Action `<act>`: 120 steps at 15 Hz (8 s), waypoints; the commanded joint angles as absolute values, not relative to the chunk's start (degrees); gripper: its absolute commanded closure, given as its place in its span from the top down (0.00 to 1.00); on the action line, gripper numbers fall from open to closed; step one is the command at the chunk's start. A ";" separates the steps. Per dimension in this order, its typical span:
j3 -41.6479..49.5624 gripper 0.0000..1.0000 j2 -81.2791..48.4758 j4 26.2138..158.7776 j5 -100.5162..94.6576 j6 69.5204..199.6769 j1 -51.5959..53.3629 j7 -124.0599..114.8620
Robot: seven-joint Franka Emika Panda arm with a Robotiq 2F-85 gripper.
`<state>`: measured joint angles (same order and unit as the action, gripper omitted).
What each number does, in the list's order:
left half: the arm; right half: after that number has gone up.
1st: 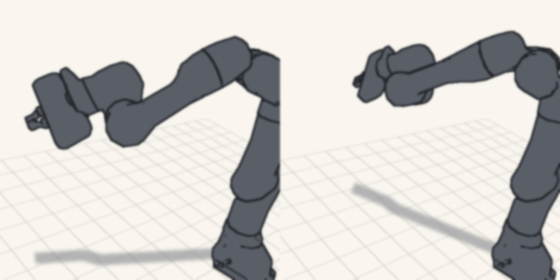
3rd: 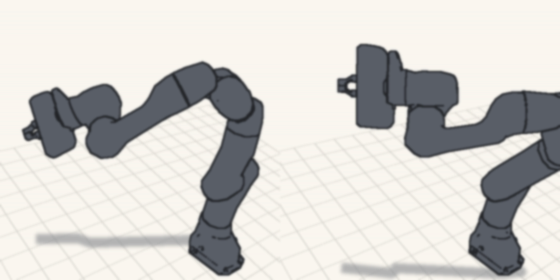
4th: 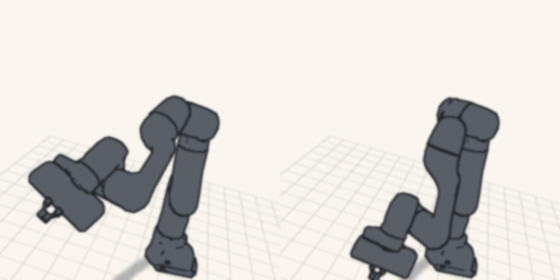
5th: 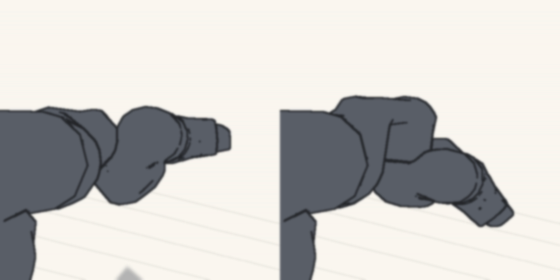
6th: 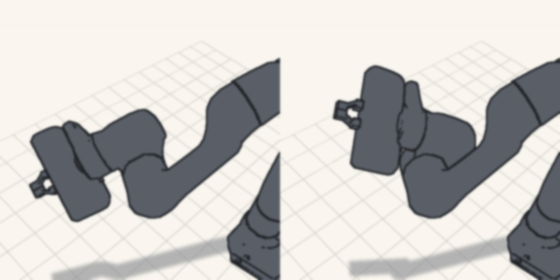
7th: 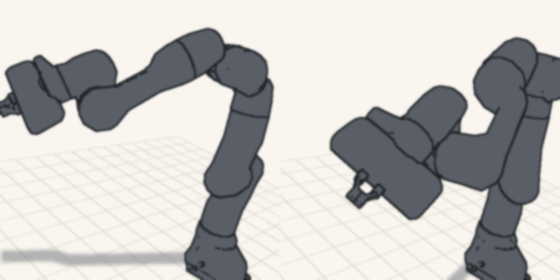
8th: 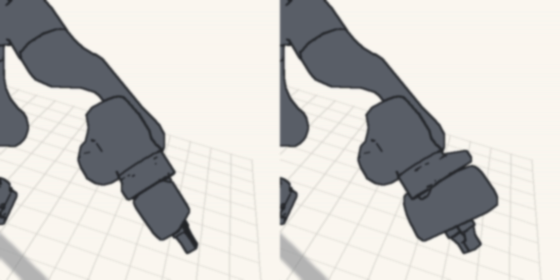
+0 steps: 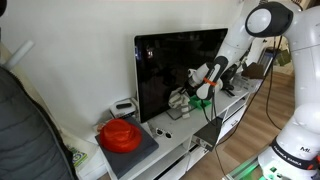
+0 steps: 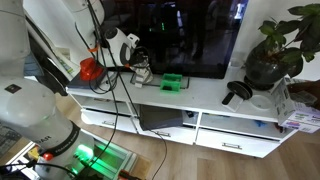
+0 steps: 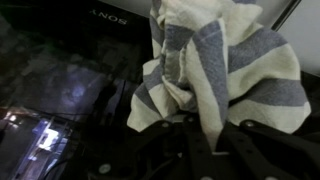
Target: Use the grey towel to wipe the TV and put it on the TV stand to the left
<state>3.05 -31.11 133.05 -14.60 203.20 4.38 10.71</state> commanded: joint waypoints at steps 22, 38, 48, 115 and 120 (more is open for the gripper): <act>3.83 0.02 -35.17 131.63 -5.95 208.82 5.75 12.21; 4.58 0.02 -35.89 127.25 -9.55 198.66 16.40 17.38; 3.68 0.02 -33.43 133.39 -8.68 211.43 2.52 11.01; 3.60 1.00 19.11 157.91 -23.67 165.60 22.81 -0.16; 4.27 1.00 18.47 157.22 -22.12 166.59 23.86 2.15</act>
